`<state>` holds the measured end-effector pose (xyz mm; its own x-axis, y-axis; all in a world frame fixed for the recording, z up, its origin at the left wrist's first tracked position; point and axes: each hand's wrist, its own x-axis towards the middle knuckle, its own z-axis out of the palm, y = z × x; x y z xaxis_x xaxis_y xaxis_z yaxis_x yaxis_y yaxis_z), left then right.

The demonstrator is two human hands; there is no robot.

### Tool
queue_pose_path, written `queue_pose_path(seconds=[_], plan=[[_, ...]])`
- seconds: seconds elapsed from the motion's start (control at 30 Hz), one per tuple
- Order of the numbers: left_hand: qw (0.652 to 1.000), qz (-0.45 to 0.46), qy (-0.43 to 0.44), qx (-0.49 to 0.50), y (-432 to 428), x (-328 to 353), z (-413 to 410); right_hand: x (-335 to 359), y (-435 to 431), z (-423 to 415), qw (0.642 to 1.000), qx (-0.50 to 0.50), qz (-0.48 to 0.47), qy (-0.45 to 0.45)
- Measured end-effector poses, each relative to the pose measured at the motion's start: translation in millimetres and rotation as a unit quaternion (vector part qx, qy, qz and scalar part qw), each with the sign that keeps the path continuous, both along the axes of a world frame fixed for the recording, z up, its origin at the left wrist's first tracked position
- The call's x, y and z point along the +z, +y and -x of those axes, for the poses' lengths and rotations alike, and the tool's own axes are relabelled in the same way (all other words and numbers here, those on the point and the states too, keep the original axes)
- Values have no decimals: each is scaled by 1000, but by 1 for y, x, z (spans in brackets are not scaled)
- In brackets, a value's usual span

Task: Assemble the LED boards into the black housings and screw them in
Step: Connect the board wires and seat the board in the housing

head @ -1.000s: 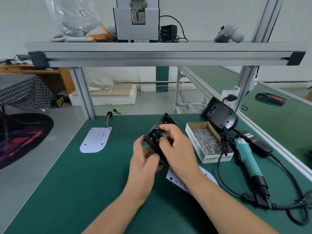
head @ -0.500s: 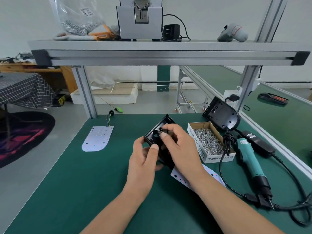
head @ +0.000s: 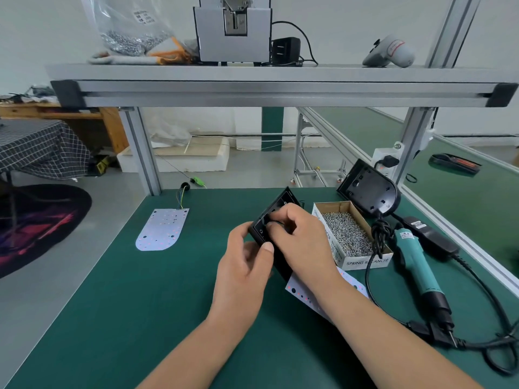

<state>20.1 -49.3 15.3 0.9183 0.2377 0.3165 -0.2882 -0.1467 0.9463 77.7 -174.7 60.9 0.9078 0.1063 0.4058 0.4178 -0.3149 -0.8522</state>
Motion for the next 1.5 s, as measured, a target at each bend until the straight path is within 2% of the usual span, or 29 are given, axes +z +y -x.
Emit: queue_pose_path(seconds=[0.3,0.47,0.63,0.77,1.0,1.1,1.2,1.37,1.5], plan=[[998,-61,-8,16,3,-1,-2,11,-6,5,989,12,132,-59],[996,-85,-17,4,0,5,4,17,-7,5,995,-54,78,-31],[995,-95,-18,1,0,9,6,17,-13,7,1000,-11,9,-10],[997,-78,-8,2,2,10,6,17,-15,8,996,22,81,-31],[996,-84,-13,-3,-1,10,5,13,-16,3,999,-35,23,-15],[996,-88,-14,-1,-1,9,5,13,-17,3,995,-45,68,-52],[996,-90,-15,0,-2,8,6,16,-18,3,990,-35,104,-84],[996,-89,-13,5,-2,8,6,14,-16,2,996,-5,69,-54],[997,-82,-12,2,-1,10,5,17,-25,1,991,42,107,-67]])
